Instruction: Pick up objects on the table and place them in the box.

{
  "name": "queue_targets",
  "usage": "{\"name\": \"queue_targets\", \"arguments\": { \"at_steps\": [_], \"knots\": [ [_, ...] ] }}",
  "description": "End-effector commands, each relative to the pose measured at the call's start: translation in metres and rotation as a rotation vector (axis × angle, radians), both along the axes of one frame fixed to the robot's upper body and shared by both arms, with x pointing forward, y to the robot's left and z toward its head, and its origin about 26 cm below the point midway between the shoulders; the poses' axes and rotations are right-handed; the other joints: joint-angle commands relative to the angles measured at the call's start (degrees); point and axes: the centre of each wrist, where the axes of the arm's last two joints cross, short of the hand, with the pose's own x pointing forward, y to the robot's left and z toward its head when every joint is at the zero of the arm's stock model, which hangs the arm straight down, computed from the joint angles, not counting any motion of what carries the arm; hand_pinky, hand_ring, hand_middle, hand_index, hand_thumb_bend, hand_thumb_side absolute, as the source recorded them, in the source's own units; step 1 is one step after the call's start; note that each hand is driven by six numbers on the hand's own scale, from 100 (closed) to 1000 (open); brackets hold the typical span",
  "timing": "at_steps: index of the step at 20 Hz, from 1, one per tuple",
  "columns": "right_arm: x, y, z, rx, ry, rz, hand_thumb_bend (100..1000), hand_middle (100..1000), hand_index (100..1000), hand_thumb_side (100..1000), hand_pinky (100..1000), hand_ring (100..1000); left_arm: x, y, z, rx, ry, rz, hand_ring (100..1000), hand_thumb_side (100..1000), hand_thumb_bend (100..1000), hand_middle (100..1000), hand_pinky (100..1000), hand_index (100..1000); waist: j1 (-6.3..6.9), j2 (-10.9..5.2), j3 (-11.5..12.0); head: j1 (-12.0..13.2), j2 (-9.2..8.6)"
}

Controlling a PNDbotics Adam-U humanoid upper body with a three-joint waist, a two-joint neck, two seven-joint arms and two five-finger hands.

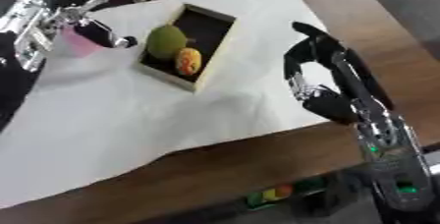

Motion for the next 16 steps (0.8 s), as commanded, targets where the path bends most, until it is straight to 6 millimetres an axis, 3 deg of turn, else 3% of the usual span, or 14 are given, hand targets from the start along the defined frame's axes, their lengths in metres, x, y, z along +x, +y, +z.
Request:
{"name": "queue_targets", "arguments": {
  "at_steps": [1, 6, 16],
  "knots": [
    [0.0, -0.004, 0.006, -0.007, -0.022, -0.013, 100, 605, 947, 582, 718, 700, -0.004, 0.033, 0.022, -0.022, -0.046, 0.123, 745, 326, 532, 766, 779, 893, -0.11, -1.09, 0.24, -0.56, 0.27],
    [0.0, -0.005, 0.006, -0.008, -0.022, -0.014, 100, 605, 947, 583, 718, 700, 0.004, 0.067, 0.002, -0.108, -0.015, 0.331, 748, 366, 507, 771, 773, 908, -0.16, -1.05, 0.12, -0.75, 0.27],
    [0.001, -0.005, 0.006, -0.007, -0.021, -0.013, 100, 604, 947, 585, 718, 700, 0.01, 0.093, -0.034, -0.147, 0.047, 0.507, 768, 445, 517, 797, 791, 921, -0.09, -0.85, -0.53, -0.87, 0.27]
  ]
}}
